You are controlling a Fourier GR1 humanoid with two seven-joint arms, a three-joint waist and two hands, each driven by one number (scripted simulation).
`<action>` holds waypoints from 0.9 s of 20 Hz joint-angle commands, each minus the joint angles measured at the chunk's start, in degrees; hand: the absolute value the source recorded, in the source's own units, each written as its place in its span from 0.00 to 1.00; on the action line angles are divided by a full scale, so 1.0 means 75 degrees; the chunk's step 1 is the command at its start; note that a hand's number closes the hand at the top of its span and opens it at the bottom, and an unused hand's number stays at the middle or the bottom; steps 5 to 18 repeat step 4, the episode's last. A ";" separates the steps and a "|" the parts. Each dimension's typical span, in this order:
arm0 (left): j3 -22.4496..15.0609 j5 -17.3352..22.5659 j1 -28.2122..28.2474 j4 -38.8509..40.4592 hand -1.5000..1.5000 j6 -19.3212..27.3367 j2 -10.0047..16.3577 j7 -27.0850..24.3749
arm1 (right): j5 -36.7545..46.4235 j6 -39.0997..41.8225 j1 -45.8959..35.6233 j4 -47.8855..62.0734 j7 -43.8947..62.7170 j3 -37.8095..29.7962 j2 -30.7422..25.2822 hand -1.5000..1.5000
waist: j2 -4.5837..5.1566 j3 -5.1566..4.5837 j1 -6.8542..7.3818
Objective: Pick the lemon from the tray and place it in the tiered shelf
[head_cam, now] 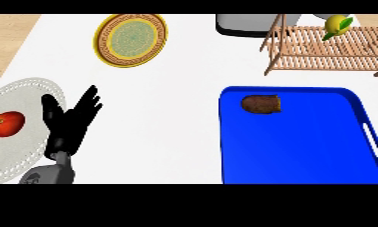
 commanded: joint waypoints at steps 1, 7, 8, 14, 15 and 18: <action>-0.0156 -0.0080 0.0074 0.0074 0.50 0.0033 -0.0161 0.0003 | -0.0320 0.0811 0.0519 0.0330 -0.0172 -0.0368 -0.0734 0.00 | 0.0053 0.0000 0.0000; -0.0119 -0.0034 0.0072 -0.0041 0.50 -0.0067 -0.0002 0.0238 | -0.0522 0.1154 0.0898 0.0415 -0.0473 -0.0569 -0.0899 0.00 | 0.0039 0.0001 0.0012; -0.0119 -0.0034 0.0072 -0.0041 0.50 -0.0067 -0.0002 0.0238 | -0.0522 0.1154 0.0898 0.0415 -0.0473 -0.0569 -0.0899 0.00 | 0.0039 0.0001 0.0012; -0.0119 -0.0034 0.0072 -0.0041 0.50 -0.0067 -0.0002 0.0238 | -0.0522 0.1154 0.0898 0.0415 -0.0473 -0.0569 -0.0899 0.00 | 0.0039 0.0001 0.0012; -0.0119 -0.0034 0.0072 -0.0041 0.50 -0.0067 -0.0002 0.0238 | -0.0522 0.1154 0.0898 0.0415 -0.0473 -0.0569 -0.0899 0.00 | 0.0039 0.0001 0.0012; -0.0119 -0.0034 0.0072 -0.0041 0.50 -0.0067 -0.0002 0.0238 | -0.0522 0.1154 0.0898 0.0415 -0.0473 -0.0569 -0.0899 0.00 | 0.0039 0.0001 0.0012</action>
